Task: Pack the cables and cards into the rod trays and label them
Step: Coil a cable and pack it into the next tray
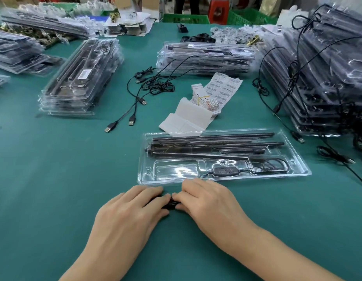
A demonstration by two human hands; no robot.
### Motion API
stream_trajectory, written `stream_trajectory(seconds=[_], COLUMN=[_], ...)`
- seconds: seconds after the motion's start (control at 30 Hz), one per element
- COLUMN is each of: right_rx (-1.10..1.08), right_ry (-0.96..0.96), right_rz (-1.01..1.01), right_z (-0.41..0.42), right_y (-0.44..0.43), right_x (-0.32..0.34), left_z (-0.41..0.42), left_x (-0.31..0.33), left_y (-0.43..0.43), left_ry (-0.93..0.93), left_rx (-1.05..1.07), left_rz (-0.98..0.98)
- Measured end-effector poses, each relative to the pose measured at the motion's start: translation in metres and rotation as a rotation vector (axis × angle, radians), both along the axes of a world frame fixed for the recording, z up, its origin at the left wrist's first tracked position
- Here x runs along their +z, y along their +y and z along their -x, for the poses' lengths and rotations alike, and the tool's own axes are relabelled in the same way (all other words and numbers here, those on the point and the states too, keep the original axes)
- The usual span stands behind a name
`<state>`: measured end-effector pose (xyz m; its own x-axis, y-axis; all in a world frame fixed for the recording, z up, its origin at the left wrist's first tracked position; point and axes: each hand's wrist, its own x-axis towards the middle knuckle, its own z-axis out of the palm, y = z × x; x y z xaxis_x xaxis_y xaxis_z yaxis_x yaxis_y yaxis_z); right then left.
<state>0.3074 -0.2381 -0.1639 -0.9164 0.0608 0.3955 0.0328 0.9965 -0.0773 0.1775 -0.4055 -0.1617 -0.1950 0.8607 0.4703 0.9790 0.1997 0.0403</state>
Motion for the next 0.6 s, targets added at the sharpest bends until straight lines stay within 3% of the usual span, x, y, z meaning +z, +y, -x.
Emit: stream_trajectory(seconds=[0.33,0.6], right_rx=[0.014,0.038], right_ry=[-0.086,-0.044], right_rz=[-0.05,0.007], right_z=[0.002,-0.001], right_y=[0.003,0.001], right_x=[-0.001,-0.003], left_z=[-0.001,-0.007], left_x=[-0.004,-0.006], left_y=[0.004,0.008], left_ry=[0.025,0.208], left_rx=[-0.003,0.019], left_rz=[-0.056,0.054])
